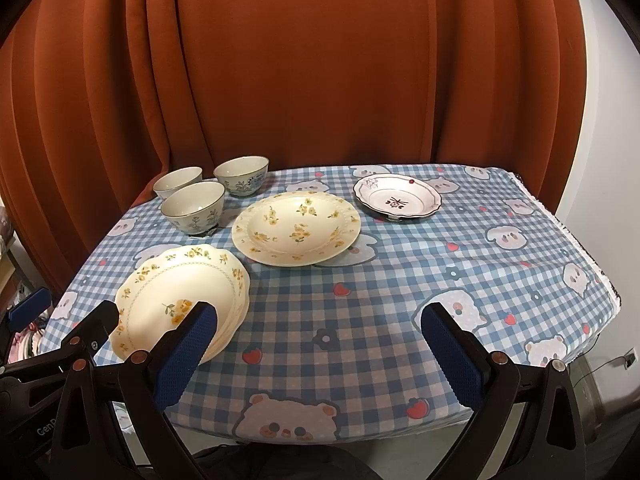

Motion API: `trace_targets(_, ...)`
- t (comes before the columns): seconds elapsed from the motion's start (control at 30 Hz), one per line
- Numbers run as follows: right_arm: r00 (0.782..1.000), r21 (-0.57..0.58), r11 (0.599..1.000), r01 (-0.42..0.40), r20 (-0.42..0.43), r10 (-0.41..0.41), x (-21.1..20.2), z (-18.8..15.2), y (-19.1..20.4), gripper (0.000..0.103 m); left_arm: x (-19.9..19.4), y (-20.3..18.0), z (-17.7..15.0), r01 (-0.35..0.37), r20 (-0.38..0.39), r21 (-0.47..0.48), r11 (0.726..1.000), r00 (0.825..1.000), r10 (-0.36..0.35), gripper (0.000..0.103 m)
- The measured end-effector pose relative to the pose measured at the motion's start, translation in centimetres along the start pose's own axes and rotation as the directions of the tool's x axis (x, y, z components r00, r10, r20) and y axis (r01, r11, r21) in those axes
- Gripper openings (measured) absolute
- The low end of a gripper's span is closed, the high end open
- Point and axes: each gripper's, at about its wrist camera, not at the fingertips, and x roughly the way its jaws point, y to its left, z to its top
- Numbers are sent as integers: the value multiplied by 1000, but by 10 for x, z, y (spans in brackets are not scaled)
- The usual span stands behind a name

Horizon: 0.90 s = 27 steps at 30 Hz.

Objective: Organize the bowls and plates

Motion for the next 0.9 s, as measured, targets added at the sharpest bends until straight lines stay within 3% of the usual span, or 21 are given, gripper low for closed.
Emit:
trace_targets(0.7, 1000, 3, 1000, 19, -8, -19, 8, 3, -2, 103, 14, -2, 7, 0, -22, 10, 1000, 1000, 0, 94)
trace_targets(0.9, 999, 5, 1000, 31, -32, -31, 24, 15, 14, 103, 32, 11, 17, 7, -50, 10, 1000, 999, -7, 94)
